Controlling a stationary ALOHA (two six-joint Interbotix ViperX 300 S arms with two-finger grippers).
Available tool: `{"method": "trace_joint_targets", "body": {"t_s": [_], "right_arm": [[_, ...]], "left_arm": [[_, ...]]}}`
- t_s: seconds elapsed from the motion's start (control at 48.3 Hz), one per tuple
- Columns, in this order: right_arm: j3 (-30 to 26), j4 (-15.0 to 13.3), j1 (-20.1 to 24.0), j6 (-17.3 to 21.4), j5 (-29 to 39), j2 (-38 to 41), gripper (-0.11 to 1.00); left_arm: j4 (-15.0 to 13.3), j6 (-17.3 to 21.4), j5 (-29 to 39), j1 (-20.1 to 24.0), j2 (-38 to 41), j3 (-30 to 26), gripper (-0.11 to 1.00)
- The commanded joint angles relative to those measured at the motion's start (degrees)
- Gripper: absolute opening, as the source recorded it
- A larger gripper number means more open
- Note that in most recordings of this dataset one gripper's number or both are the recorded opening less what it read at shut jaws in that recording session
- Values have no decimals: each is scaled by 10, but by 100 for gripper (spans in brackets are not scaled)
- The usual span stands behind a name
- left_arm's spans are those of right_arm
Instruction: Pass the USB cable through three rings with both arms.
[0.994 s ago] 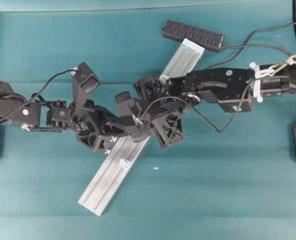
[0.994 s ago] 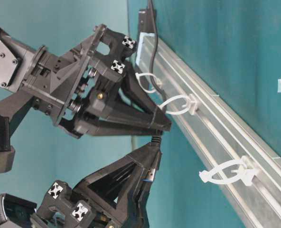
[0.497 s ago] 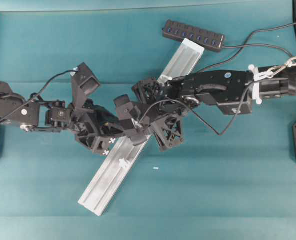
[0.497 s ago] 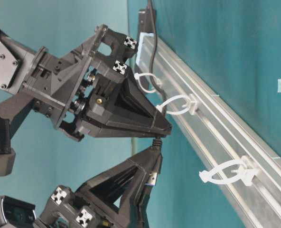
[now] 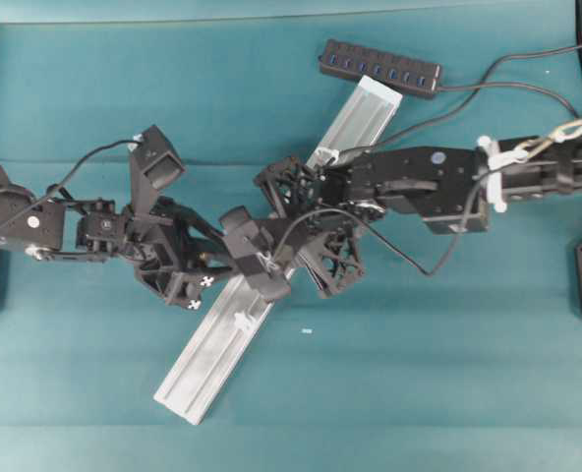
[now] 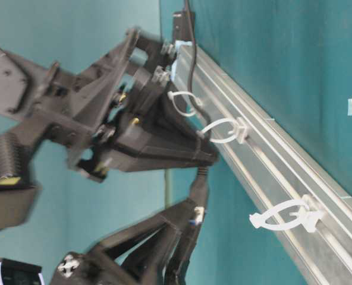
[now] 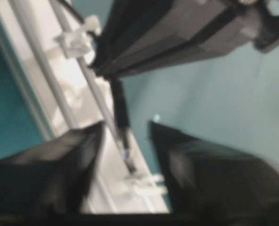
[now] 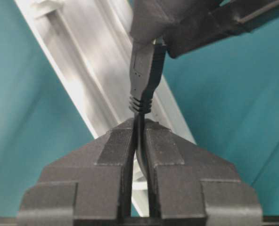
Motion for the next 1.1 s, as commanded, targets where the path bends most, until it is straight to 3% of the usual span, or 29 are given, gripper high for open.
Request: {"method": "trace_joint_targets", "body": {"t_s": [0.0,0.124,0.249,0.456,0.746,1.077], "right_arm": [[-7,-3,1,-3,-1,1,6],[-8,-12,4,-11,0,2,6],[-8,-49,16,-35,2,8,6],[-15,-89,32,-94,22,23,6],[-21,-92,46,-171,30,35,6],[-38,-91,65,-172,29,55,6]], "left_arm": [[2,3,12,-4,-27,-9,75],[2,18,42,-13,-54,1,98],[2,41,77,-23,-110,25,91],[2,53,167,-39,-238,60,92],[2,47,275,-43,-384,86,92],[2,47,287,-43,-410,89,91]]}}
